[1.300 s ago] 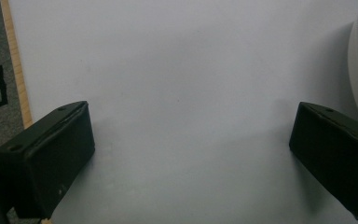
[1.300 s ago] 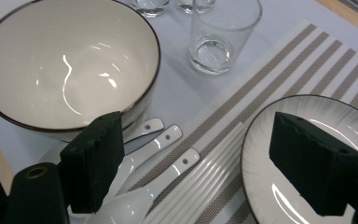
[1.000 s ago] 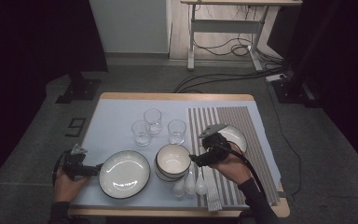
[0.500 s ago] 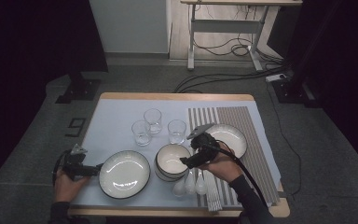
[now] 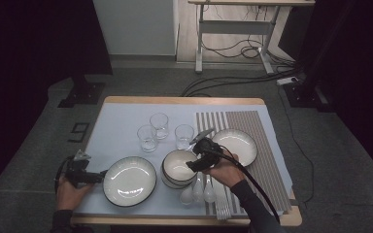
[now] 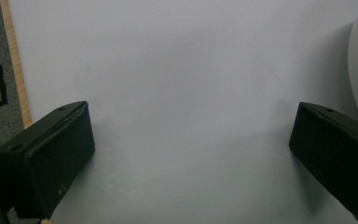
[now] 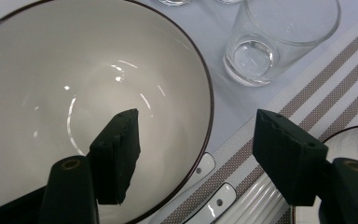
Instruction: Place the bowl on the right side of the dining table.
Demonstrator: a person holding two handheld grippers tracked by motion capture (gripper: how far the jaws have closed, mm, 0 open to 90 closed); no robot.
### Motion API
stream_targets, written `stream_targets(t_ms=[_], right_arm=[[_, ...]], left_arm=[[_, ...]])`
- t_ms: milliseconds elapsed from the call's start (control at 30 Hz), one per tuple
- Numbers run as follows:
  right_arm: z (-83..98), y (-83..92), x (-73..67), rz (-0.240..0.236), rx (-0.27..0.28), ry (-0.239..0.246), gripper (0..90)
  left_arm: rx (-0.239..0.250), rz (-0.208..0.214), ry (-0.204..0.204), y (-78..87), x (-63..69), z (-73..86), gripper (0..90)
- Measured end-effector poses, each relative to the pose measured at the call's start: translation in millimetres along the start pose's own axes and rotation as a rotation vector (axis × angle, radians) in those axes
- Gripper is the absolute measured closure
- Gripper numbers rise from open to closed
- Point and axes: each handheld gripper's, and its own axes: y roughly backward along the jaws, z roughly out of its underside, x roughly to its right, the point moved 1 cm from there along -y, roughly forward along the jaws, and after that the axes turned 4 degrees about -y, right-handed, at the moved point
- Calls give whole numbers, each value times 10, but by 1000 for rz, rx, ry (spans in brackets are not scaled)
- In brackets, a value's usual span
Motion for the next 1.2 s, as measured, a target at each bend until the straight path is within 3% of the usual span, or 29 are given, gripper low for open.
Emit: stream_targets(t_ms=[133, 467, 767, 867, 1033, 1200], right_arm=[[-5, -64, 9, 21, -22, -2, 351], [-15, -176, 17, 31, -60, 34, 549], [-42, -195, 9, -20, -49, -2, 749], [-49, -180, 40, -39, -39, -47, 796], [-64, -164, 40, -29, -34, -68, 807], [-78, -155, 74, -53, -39, -90, 816]], left_arm=[[-1, 0, 0, 0, 0, 0, 0], [0, 0, 0, 0, 0, 0, 0], [0, 0, 0, 0, 0, 0, 0], [0, 0, 0, 0, 0, 0, 0], [0, 1, 0, 0, -1, 0, 0], [-1, 0, 0, 0, -1, -1, 0]])
